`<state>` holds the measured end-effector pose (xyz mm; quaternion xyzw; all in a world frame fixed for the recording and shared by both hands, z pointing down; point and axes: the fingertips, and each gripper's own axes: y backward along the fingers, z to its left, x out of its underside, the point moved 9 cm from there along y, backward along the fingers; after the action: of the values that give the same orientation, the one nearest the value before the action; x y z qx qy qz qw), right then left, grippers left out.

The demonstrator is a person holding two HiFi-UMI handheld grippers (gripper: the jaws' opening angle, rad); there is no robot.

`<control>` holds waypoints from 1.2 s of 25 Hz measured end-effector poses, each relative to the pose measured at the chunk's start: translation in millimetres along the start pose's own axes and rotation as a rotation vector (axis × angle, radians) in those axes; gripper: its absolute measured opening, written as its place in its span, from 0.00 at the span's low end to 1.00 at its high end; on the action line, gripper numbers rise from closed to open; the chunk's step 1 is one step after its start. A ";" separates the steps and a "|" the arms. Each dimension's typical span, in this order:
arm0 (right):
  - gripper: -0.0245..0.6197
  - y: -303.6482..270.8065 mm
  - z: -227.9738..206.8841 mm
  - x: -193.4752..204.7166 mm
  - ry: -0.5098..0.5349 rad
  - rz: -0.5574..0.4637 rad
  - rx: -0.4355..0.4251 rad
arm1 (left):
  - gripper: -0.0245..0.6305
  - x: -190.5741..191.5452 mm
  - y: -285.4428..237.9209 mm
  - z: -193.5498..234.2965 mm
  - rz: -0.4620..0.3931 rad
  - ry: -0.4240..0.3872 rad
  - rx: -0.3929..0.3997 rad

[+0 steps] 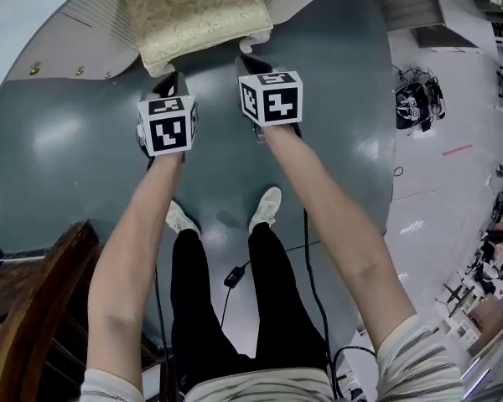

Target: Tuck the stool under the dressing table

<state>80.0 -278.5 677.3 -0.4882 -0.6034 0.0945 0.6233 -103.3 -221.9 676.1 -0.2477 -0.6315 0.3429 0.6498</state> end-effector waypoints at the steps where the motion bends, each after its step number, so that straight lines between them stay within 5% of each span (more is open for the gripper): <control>1: 0.06 9.1 3.7 -1.8 -0.003 -0.011 -0.001 | 0.05 -1.7 8.5 -2.3 -0.011 -0.008 -0.003; 16: 0.06 167.2 46.0 -18.6 -0.032 -0.210 0.003 | 0.05 -41.8 160.8 -44.7 -0.237 -0.033 0.039; 30: 0.06 331.7 131.2 -57.1 0.034 -0.379 -0.056 | 0.05 -64.9 336.6 -78.6 -0.391 -0.026 0.057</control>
<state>111.0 -86.3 373.0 -0.3846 -0.6762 -0.0498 0.6263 -68.1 -46.2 373.5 -0.0974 -0.6661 0.2309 0.7025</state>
